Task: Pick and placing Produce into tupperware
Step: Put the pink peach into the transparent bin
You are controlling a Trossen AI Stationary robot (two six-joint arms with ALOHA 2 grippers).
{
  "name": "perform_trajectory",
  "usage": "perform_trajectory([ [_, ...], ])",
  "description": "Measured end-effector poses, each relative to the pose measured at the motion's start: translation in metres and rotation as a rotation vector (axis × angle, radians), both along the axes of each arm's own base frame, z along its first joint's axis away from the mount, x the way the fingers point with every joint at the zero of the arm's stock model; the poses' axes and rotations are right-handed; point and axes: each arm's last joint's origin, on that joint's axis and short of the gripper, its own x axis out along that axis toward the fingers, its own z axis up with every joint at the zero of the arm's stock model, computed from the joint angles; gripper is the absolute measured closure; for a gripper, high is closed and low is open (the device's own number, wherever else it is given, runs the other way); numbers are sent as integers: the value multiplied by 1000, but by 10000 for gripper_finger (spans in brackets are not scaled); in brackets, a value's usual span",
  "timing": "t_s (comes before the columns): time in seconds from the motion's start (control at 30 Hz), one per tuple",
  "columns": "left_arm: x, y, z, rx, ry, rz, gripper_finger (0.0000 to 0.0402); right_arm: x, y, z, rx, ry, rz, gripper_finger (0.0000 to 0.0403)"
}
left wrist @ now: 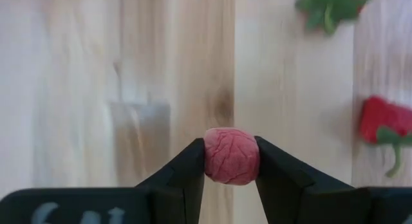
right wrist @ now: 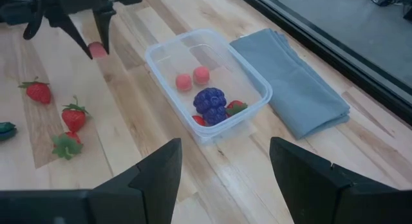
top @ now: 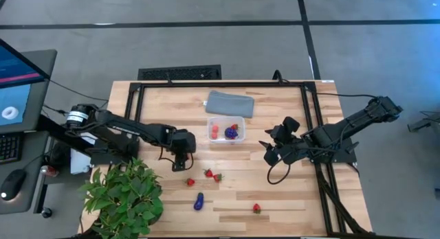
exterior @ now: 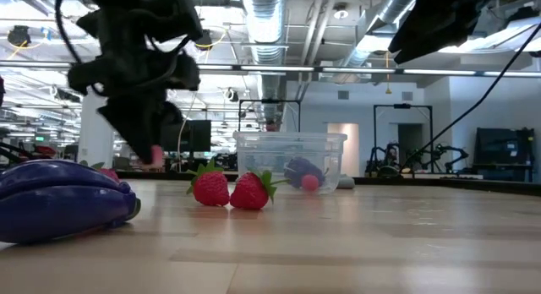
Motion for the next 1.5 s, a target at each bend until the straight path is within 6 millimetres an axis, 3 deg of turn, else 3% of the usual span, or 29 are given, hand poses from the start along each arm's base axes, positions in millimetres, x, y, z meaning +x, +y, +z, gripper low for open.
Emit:
perform_trajectory([
  [0.37, 25, 19, 38, 93, -144, -4, 293, 1, 1, 0, 22, 0, 16, 143],
  [0.73, 43, 50, 73, 175, -297, 42, 294, 1, 1, 1, 27, -10, 15, 143],
  [1.5, 52, 80, 88, 240, -483, 92, 294, 2, 1, 1, 30, -22, 12, 143],
])
